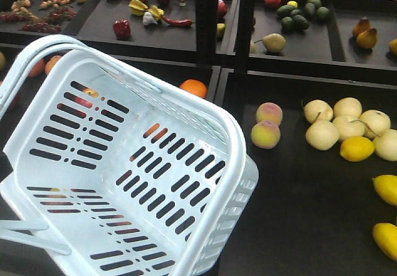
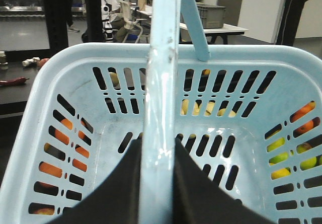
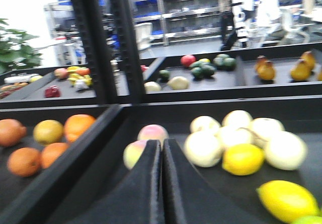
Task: Pick three apples into basket with both arms
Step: 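Turn the base away from the table holding the basket in the left gripper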
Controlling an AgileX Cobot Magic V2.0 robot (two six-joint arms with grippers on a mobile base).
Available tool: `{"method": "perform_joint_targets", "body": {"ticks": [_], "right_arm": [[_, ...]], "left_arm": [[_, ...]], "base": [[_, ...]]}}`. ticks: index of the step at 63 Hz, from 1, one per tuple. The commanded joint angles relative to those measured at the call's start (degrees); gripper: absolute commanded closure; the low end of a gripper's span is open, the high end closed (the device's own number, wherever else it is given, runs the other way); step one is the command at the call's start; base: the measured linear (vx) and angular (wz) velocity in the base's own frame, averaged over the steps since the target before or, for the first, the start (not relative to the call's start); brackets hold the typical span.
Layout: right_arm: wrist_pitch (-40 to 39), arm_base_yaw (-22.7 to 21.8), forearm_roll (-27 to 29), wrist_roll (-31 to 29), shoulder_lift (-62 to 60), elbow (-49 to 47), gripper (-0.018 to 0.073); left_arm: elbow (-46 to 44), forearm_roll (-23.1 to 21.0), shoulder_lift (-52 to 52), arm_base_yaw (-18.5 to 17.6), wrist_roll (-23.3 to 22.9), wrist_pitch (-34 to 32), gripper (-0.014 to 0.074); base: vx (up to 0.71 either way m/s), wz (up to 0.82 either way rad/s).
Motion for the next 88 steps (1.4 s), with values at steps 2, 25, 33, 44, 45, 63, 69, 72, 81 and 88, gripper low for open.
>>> {"method": "perform_joint_targets", "body": {"ticks": [2,25,33,44,45,63,69,72,81,88], "right_arm": [[-4.05,-0.28,-0.15,-0.43,-0.67,0.65,0.0564],[-4.05,-0.28,-0.15,-0.43,-0.67,0.65,0.0564],[-4.05,-0.28,-0.15,-0.43,-0.67,0.65,0.0564],[-4.05,-0.28,-0.15,-0.43,-0.67,0.65,0.0564],[-4.05,-0.28,-0.15,-0.43,-0.67,0.65,0.0564],[-4.05,-0.28,-0.15,-0.43,-0.67,0.65,0.0564],[-4.05,-0.28,-0.15,-0.43,-0.67,0.65,0.0564],[-4.05,-0.28,-0.15,-0.43,-0.67,0.65,0.0564],[-4.05,-0.28,-0.15,-0.43,-0.67,0.65,0.0564],[-4.05,-0.28,-0.15,-0.43,-0.67,0.65,0.0564]], "left_arm": [[-1.64,-2.45,0.11,-0.24,-0.79,-4.86,0.0603],[-1.64,-2.45,-0.01,-0.24,-0.79,-4.86,0.0602],[-1.64,-2.45,-0.01,-0.24,-0.79,-4.86,0.0602],[-1.64,-2.45,-0.01,-0.24,-0.79,-4.86,0.0602],[-1.64,-2.45,-0.01,-0.24,-0.79,-4.86,0.0602],[-1.64,-2.45,-0.01,-0.24,-0.79,-4.86,0.0602],[-1.64,-2.45,-0.01,-0.24,-0.79,-4.86,0.0602],[-1.64,-2.45,-0.01,-0.24,-0.79,-4.86,0.0602],[-1.64,-2.45,-0.01,-0.24,-0.79,-4.86,0.0602],[-1.64,-2.45,-0.01,-0.24,-0.79,-4.86,0.0602]], "base": [[-0.11,0.41],[-0.12,0.46],[-0.13,0.51],[-0.14,0.53],[-0.14,0.54],[-0.14,0.56],[-0.15,0.59],[-0.15,0.59],[-0.15,0.59],[-0.15,0.58]]}}
